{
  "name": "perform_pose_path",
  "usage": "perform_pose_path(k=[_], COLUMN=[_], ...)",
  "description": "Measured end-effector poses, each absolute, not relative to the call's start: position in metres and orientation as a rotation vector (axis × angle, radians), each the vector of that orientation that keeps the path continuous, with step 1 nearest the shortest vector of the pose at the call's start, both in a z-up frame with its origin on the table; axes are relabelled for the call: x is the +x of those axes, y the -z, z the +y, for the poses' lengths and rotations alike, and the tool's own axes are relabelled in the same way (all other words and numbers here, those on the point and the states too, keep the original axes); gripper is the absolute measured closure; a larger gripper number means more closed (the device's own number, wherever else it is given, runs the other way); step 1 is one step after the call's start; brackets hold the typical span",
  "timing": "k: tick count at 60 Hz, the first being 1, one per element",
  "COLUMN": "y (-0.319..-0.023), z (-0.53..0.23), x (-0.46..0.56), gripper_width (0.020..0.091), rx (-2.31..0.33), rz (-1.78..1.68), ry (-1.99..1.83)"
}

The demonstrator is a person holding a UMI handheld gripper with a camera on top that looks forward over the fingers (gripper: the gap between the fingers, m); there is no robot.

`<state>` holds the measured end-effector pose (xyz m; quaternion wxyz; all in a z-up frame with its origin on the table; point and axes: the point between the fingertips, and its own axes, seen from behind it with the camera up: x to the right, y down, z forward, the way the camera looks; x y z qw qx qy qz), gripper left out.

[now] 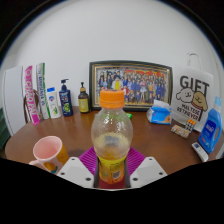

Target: Pour water

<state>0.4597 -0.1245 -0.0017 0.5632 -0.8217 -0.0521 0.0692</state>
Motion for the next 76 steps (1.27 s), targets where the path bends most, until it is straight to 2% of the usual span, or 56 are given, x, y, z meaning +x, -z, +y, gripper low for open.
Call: perform_pose_path(k=[6, 8, 12, 15, 19, 25, 39, 46, 60, 76], y=[0.003, 0.006, 0.013, 0.014, 0.007, -0.013, -0.099, -0.129, -0.149, -0.158], z=[-0.124, -0.126, -0.133, -0.14, -0.152, -0.179, -0.279, -0.331, -0.395, -0.41], x=[0.459, 0.459, 0.455, 0.455, 0.459, 0.462, 0.441, 0.427, 0.41, 0.402], gripper_width=[0.0626, 0.0554, 0.0224, 0.0278, 0.0237, 0.0255, 0.0249, 0.0251, 0.0251, 0.0251], rx=[-1.943, -1.972, -2.023, -2.061, -2.085, -2.113, -2.151, -2.171, -2.207, -2.2], rz=[-0.118, -0.12, -0.126, -0.113, -0.099, -0.09, 0.017, 0.058, 0.096, 0.09], ry=[-0.134, -0.122, -0.127, -0.12, -0.077, 0.012, 0.073, 0.111, 0.159, 0.176])
